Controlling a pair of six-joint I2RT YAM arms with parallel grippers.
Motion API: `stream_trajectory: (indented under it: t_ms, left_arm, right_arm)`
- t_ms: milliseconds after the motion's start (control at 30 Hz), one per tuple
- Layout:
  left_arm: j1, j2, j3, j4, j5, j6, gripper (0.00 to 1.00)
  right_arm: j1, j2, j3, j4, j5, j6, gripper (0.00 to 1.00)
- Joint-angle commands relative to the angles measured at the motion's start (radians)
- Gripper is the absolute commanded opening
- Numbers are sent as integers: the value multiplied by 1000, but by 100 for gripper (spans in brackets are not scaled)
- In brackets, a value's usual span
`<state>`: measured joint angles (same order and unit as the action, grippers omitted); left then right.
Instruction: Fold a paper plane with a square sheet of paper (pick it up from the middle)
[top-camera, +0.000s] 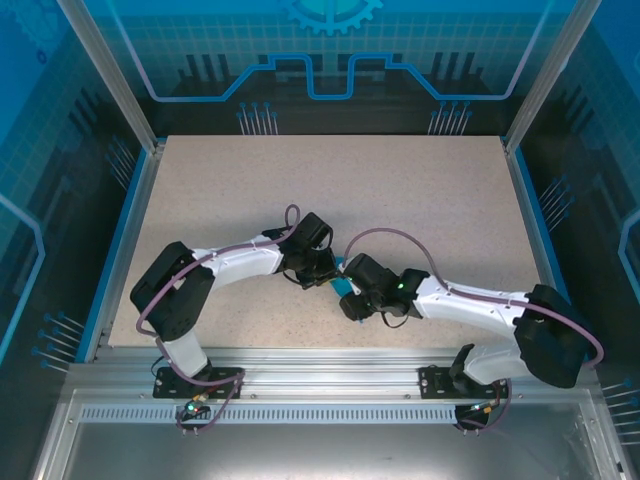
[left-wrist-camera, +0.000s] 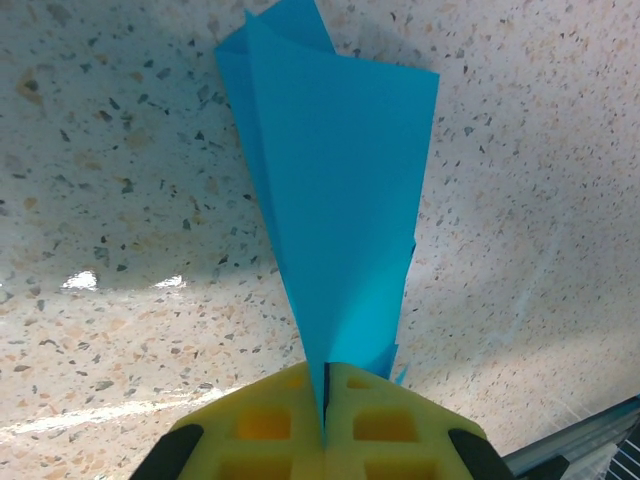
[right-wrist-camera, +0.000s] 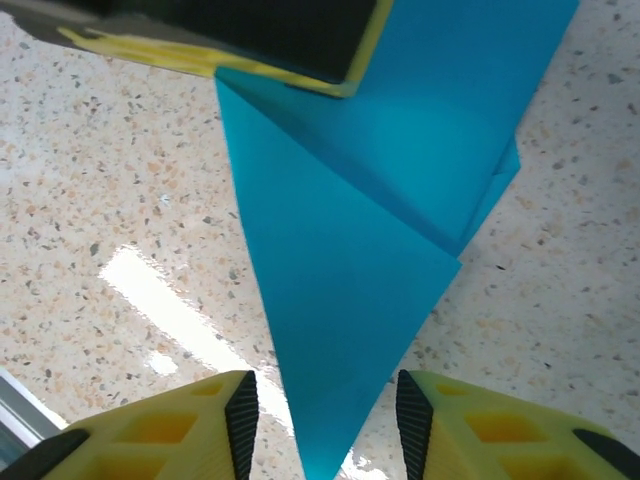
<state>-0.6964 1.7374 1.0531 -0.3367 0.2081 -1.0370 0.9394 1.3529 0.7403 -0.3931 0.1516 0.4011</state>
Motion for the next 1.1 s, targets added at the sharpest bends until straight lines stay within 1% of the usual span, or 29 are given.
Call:
stream_trajectory:
  t_ms: [0, 100, 267, 367, 500, 633, 700, 767, 900, 1067]
  left_arm:
    - [6, 12, 32, -34, 30, 22, 0]
    - [6, 11, 33, -34, 31, 19, 0]
    - [6, 11, 38, -36, 36, 19, 0]
    - [6, 9, 37, -41, 31, 19, 0]
    - [8, 0, 32, -35, 29, 13, 0]
    - [7, -5, 28, -35, 29, 5, 0]
    - [6, -8, 27, -35, 28, 2, 0]
    - [7, -9, 28, -34, 28, 0, 0]
    - [6, -8, 31, -35, 29, 0, 0]
    - [7, -8, 29, -36, 32, -1, 0]
  right_arm:
    - [19, 35, 41, -4, -25, 4, 41]
    - [24, 63, 49, 7, 2, 11, 38]
    - [30, 89, 48, 18, 58, 22, 38]
    - [32, 75, 32, 35, 46, 26, 38]
    - [28, -16, -36, 87, 44, 41, 39]
    - [24, -101, -107, 152, 6, 27, 42]
    - [24, -113, -125, 183, -19, 19, 45]
    - [38, -102, -120, 192, -17, 11, 46]
    - [66, -39, -84, 173, 27, 7, 46]
    - [78, 27, -66, 174, 75, 22, 43]
